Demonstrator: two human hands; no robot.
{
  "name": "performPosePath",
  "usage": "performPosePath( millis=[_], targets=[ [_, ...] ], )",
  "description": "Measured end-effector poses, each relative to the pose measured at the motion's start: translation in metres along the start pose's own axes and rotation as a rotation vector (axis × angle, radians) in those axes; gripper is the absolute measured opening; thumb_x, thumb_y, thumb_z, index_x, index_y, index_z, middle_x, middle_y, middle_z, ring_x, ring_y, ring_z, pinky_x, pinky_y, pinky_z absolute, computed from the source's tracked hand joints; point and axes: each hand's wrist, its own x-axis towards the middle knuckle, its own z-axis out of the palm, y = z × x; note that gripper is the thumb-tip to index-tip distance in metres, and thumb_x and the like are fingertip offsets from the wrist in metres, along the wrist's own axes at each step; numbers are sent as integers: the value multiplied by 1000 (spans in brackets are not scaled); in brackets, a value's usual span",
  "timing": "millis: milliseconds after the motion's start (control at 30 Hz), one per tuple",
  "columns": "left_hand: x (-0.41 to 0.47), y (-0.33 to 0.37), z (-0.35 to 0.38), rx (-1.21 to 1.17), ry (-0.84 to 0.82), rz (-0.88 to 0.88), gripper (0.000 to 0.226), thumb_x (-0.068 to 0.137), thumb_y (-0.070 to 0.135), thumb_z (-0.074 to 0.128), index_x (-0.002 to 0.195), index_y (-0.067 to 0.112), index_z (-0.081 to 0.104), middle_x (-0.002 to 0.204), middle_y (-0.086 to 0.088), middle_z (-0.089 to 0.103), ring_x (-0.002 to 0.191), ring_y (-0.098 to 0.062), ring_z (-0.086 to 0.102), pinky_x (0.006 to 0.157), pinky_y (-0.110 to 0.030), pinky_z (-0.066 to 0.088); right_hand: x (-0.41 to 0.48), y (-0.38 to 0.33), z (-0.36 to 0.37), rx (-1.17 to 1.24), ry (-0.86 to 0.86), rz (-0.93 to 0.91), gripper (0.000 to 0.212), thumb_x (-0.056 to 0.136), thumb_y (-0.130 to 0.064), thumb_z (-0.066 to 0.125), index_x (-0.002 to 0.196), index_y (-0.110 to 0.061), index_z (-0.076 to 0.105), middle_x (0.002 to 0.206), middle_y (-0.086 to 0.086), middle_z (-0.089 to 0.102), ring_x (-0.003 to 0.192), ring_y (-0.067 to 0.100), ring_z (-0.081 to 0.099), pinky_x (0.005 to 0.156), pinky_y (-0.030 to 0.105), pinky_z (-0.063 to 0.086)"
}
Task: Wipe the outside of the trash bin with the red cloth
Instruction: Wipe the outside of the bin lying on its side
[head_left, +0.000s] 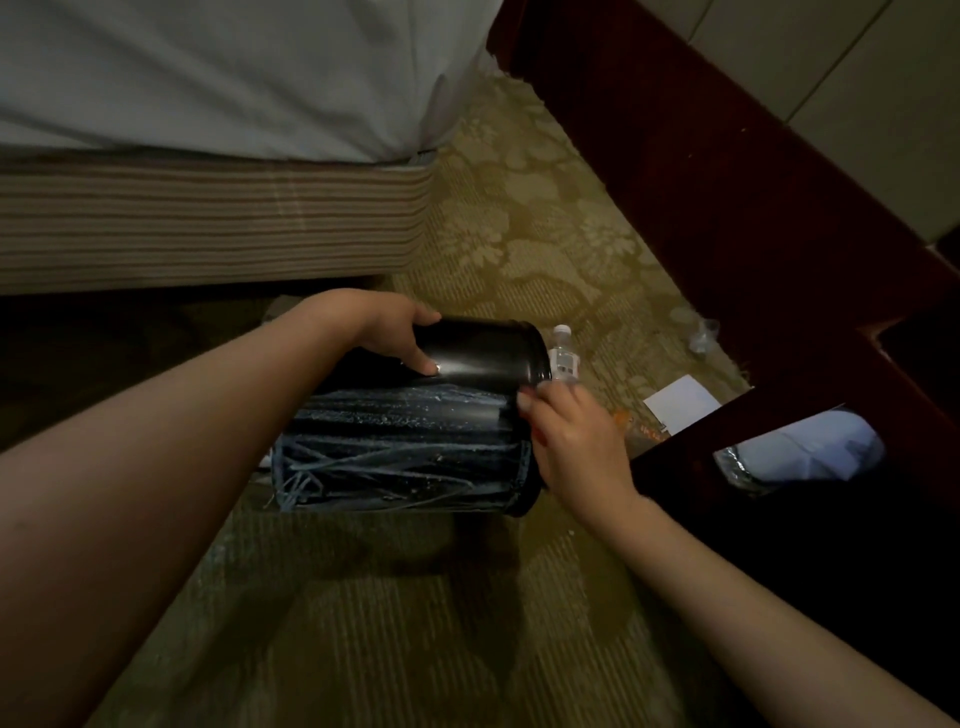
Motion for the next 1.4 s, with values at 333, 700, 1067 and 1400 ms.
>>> performPosePath(
  millis=[333, 700, 1067, 1400],
  targets=[
    [-4, 7, 2, 47, 10, -16, 83, 82, 41, 65, 148, 30, 16, 156, 0, 15, 142, -26, 18, 114, -41, 20, 62, 2, -4, -110, -112, 91, 16, 82, -4, 57, 92, -5, 69, 91, 10, 62, 81, 31, 54, 62, 40, 47],
    [-13, 13, 2, 81, 9, -24, 80, 86, 39, 61, 148, 28, 13, 157, -1, 12, 142, -28, 16, 115, -44, 19, -15, -8, 3, -59, 1, -105, 27, 73, -2, 69, 100, -3, 70, 96, 10, 68, 72, 25, 60, 59, 33, 52],
    [-24, 18, 4, 82, -3, -15, 79, 87, 35, 61, 149, 27, 12, 157, -3, 13, 142, -28, 16, 115, -45, 20, -14, -6, 10, -58, 34, -102, 33, 73, -2, 72, 106, -3, 68, 101, 11, 66, 76, 25, 59, 62, 35, 50],
    [-24, 20, 4, 127, 12, -28, 78, 89, 37, 58, 149, 26, 10, 157, -2, 12, 142, -27, 16, 115, -42, 19, 60, -7, 5, -146, 21, -120, 27, 67, 2, 73, 94, -2, 71, 90, 11, 68, 69, 31, 59, 58, 33, 48]
  ],
)
